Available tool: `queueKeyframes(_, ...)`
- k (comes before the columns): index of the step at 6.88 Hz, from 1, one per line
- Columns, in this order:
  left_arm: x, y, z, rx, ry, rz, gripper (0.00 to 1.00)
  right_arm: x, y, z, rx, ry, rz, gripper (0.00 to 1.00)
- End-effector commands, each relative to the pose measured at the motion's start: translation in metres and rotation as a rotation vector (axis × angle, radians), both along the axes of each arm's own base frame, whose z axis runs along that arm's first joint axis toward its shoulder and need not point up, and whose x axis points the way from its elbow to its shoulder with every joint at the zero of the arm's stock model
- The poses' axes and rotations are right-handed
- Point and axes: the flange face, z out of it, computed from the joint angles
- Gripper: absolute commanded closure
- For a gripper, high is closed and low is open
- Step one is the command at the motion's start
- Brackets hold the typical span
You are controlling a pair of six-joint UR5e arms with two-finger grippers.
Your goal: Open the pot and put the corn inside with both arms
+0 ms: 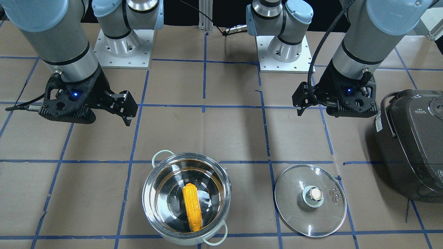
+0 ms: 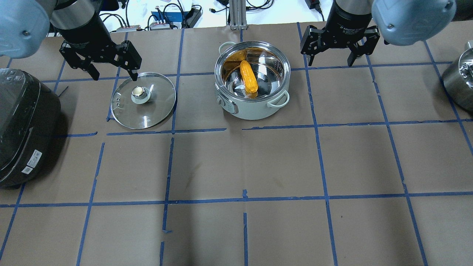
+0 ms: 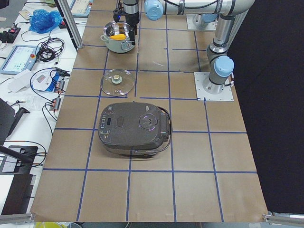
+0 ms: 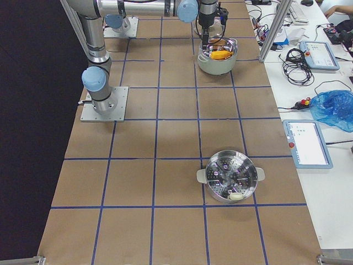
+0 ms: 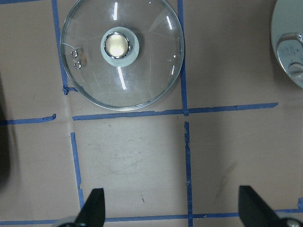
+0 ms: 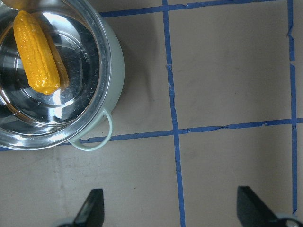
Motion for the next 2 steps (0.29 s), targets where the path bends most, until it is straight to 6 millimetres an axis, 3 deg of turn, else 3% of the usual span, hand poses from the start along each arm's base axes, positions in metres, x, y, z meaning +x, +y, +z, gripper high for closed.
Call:
queueKeyframes(1,-0.0019,-0.0013,0.0016,-0.006,0.035,0.001,0.00,0.0008,0.0008,-0.0002,-0.001,-0.001,-0.001,0.00)
queueKeyframes(2,-0.0029,-0.0032,0.0024,-0.016,0.054,0.003,0.00,0.0000,-0.0002,-0.0007,-0.002,-0.001,0.000,0.00)
